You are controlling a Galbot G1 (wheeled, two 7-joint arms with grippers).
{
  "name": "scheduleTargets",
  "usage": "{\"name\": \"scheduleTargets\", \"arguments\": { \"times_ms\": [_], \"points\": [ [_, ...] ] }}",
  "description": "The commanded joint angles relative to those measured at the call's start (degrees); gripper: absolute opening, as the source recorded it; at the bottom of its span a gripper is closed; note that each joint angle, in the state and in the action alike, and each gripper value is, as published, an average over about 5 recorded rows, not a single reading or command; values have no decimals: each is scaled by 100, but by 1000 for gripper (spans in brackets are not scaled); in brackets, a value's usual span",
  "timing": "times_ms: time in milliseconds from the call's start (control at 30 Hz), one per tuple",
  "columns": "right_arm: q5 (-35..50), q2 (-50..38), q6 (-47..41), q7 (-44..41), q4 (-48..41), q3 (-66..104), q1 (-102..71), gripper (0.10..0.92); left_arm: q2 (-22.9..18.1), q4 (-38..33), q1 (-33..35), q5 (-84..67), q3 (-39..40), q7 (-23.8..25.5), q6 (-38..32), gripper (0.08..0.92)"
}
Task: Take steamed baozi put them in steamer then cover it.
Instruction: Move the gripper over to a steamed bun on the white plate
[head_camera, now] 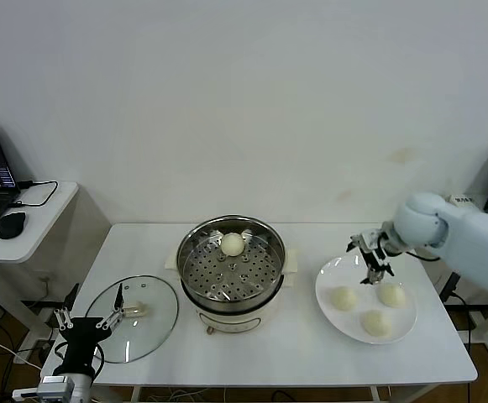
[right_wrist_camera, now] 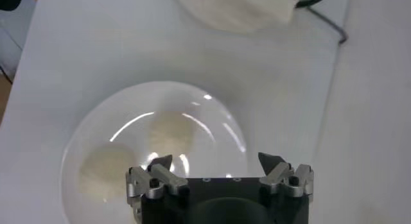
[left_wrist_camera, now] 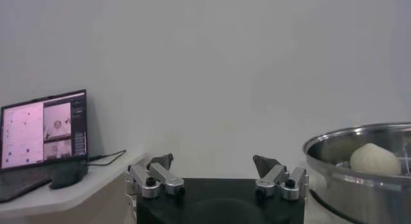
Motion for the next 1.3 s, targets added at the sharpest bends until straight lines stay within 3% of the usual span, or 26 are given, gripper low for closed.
{"name": "scheduleTargets", "arguments": {
  "times_ms": [33, 833, 1300],
  "points": [
    [-390, 204, -98, 126, -406, 740, -1318, 823, -32, 25, 10, 33, 12, 2, 2, 823],
    [-581, 938, -85, 243, -1022, 956, -1490, 817, -71, 44, 45, 40, 24, 4, -20, 823],
    [-569, 823, -71, -44, -969, 946, -1209, 658, -84, 22, 61, 40, 17, 1, -22, 823]
  ]
}}
